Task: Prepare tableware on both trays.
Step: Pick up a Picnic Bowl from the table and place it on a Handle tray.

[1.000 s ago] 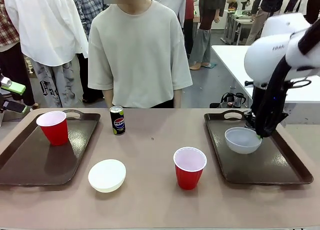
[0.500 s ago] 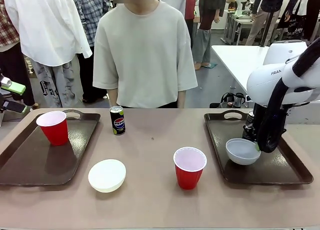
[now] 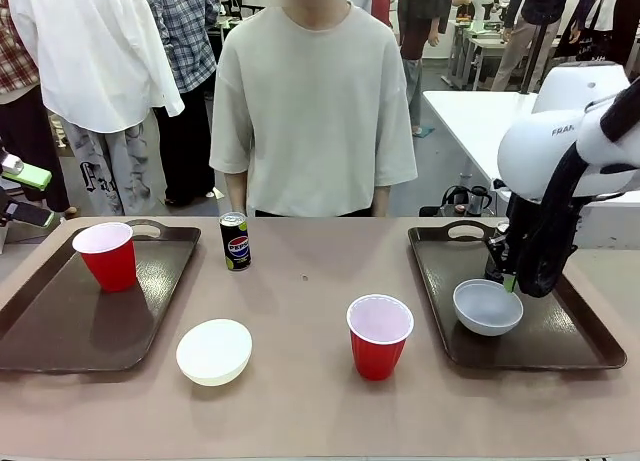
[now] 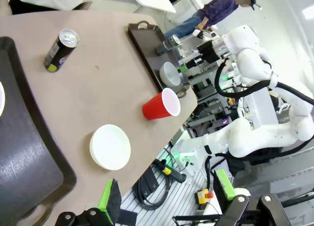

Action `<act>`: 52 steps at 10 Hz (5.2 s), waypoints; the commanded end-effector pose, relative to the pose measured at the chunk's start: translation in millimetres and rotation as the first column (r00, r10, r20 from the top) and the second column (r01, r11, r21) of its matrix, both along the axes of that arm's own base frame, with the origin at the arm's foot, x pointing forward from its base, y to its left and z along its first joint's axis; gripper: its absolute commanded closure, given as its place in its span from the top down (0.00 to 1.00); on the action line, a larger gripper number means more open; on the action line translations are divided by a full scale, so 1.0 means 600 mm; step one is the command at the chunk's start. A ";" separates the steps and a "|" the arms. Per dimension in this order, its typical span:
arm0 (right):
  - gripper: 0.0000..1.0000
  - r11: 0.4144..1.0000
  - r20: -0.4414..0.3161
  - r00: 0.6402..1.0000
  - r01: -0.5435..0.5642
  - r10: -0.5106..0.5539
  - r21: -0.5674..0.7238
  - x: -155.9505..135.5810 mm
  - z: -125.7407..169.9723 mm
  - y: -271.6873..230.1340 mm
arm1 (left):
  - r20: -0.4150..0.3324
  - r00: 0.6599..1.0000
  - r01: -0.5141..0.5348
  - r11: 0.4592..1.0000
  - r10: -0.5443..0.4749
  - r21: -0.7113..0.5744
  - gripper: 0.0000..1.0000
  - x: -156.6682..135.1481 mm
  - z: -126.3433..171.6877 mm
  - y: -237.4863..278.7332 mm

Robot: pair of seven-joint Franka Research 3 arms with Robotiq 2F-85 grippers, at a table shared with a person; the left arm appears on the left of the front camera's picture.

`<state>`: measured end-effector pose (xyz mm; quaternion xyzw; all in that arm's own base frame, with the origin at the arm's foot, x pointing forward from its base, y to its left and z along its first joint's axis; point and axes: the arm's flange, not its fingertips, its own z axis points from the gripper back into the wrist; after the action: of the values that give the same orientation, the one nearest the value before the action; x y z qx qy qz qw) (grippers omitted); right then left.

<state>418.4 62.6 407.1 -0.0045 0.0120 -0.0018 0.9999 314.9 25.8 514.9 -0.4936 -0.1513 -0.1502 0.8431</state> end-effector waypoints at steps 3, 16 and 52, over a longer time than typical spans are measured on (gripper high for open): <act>0.47 0.900 -0.011 0.979 -0.182 0.203 0.395 -0.095 0.110 -0.063 | 0.025 1.000 0.006 1.000 -0.006 -0.022 1.00 0.002 -0.002 -0.001; 1.00 0.421 0.129 0.987 -0.078 -0.095 0.904 -0.154 0.062 -0.208 | 0.025 1.000 0.006 1.000 -0.006 -0.022 1.00 0.002 -0.002 -0.001; 1.00 0.421 0.129 0.987 -0.078 -0.095 0.904 -0.154 0.062 -0.208 | 0.021 0.986 0.074 0.539 -0.167 0.839 1.00 0.003 -0.130 -0.341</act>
<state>328.2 -59.4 445.0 0.5355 -0.0668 -0.0132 0.8418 322.7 -190.3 420.6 -0.0375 -0.0631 -0.2838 0.9561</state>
